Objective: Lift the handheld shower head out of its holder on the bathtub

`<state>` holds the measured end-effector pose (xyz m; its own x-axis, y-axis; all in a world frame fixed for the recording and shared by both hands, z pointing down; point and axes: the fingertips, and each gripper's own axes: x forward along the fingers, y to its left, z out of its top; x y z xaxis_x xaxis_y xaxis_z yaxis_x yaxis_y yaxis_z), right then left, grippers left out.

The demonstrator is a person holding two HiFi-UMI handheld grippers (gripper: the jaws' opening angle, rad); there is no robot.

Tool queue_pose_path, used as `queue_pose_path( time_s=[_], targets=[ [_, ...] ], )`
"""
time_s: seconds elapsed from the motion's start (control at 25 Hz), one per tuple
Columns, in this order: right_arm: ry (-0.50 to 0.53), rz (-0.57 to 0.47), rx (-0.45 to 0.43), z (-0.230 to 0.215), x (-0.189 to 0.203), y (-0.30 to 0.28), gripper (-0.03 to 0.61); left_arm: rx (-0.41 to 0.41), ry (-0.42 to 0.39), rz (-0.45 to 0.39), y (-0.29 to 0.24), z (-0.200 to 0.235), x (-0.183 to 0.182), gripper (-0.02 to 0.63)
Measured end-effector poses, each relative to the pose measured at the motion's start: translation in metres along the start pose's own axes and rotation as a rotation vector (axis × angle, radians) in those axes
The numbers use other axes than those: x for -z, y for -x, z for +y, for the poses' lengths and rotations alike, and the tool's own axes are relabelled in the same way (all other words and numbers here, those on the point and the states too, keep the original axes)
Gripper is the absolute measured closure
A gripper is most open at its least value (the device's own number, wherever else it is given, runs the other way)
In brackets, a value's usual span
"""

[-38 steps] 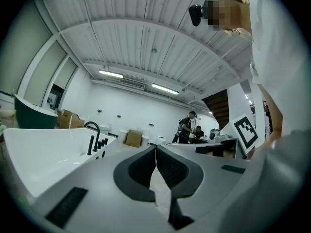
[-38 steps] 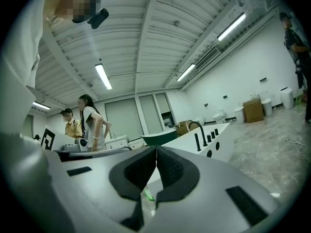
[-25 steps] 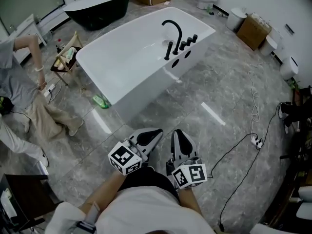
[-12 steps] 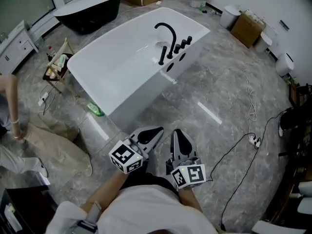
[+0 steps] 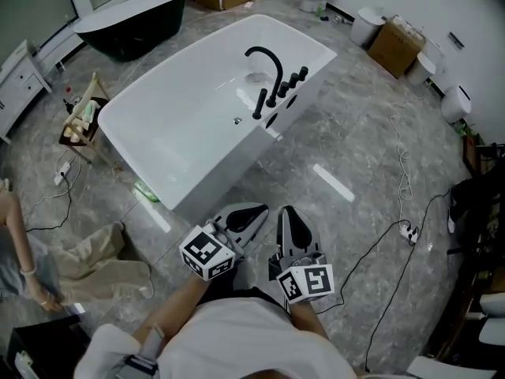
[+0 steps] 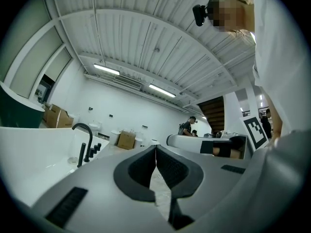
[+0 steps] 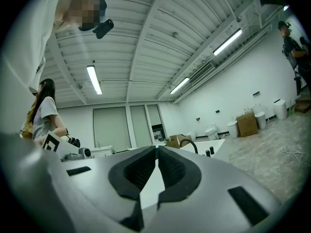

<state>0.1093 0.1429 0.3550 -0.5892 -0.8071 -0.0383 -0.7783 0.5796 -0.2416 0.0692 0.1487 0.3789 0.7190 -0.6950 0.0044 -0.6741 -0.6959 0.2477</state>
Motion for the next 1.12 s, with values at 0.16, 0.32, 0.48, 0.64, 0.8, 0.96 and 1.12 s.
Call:
queue_pose_path(
  time_s=[0.16, 0.32, 0.48, 0.64, 0.8, 0.96, 1.12],
  targets=[
    [0.007, 0.004, 0.003, -0.005, 0.002, -0.032, 0.557, 0.0, 0.001, -0.006, -0.009, 0.031, -0.008, 0.603],
    [0.003, 0.009, 0.011, -0.011, 0.002, -0.066, 0.557, -0.01, 0.003, -0.013, -0.015, 0.065, -0.017, 0.603],
    [0.005, 0.007, 0.001, -0.015, 0.001, -0.094, 0.557, -0.011, 0.005, -0.017, -0.025, 0.09, -0.024, 0.603],
    [0.007, 0.008, -0.009, -0.017, 0.001, -0.117, 0.557, -0.002, 0.002, -0.014, -0.033, 0.111, -0.029, 0.603],
    [0.0, 0.012, 0.008, -0.027, 0.004, -0.135, 0.557, 0.015, -0.003, -0.004, -0.044, 0.127, -0.03, 0.603],
    [0.001, 0.012, 0.043, -0.037, 0.004, -0.15, 0.557, 0.029, -0.004, -0.002, -0.052, 0.14, -0.033, 0.603],
    [0.026, 0.015, 0.049, -0.041, 0.004, -0.157, 0.557, 0.028, 0.009, -0.005, -0.059, 0.15, -0.033, 0.603]
  ],
)
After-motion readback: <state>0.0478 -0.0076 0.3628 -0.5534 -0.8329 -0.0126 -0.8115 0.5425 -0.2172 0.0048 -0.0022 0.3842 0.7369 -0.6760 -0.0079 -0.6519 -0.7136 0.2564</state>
